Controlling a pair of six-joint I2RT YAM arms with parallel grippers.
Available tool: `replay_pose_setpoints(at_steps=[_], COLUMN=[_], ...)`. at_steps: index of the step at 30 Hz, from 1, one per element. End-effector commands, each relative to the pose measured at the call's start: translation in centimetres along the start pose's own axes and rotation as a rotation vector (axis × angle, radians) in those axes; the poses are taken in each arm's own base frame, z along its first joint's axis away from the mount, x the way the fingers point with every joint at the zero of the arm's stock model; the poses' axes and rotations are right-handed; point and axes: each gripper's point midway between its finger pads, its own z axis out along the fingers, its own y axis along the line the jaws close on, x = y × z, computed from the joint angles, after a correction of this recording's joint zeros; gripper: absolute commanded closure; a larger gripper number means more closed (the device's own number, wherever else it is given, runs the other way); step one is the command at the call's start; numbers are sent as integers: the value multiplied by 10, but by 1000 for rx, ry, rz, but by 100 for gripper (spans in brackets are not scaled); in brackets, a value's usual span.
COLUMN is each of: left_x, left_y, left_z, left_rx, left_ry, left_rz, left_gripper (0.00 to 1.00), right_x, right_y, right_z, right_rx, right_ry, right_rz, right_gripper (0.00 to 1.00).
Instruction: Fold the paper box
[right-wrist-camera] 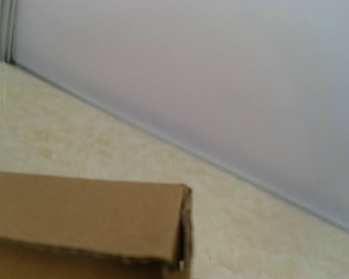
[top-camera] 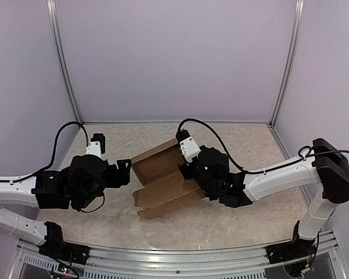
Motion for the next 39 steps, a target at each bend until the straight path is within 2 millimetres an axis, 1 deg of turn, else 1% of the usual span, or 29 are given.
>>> replay_pose_setpoints(at_steps=[1, 4, 9, 13, 16, 19, 20, 22, 25, 30, 35, 39], left_x=[2, -6, -15, -15, -11, 0, 6, 13, 24, 36, 61, 78], left_y=[12, 22, 27, 24, 13, 2, -2, -8, -16, -40, -50, -63], left_z=[-9, -10, -5, 4, 11, 21, 24, 29, 36, 40, 48, 52], left_rx=[14, -6, 28, 72, 125, 161, 178, 207, 255, 366, 398, 450], left_ry=[20, 14, 17, 36, 64, 105, 129, 156, 196, 244, 333, 395], left_rz=[45, 60, 33, 18, 25, 34, 37, 23, 0, -24, -16, -24], left_gripper=[14, 14, 15, 15, 16, 16, 17, 18, 20, 20, 21, 26], right_x=[11, 20, 29, 41, 49, 53, 53, 57, 67, 81, 92, 99], right_y=[10, 19, 39, 58, 72, 79, 79, 81, 84, 86, 86, 85], right_z=[-3, -5, -18, -28, -33, -37, -39, -40, -38, -33, -31, -29], right_rx=[-217, -321, -521, -664, -735, -774, -779, -779, -770, -743, -724, -703], right_ry=[-22, -42, -81, -85, -88, -128, -153, -188, -203, -230, -241, -248], right_rz=[101, 94, 109, 121, 134, 153, 159, 163, 171, 184, 181, 189], right_gripper=[100, 100, 100, 100, 100, 100, 100, 100, 100, 100, 100, 100])
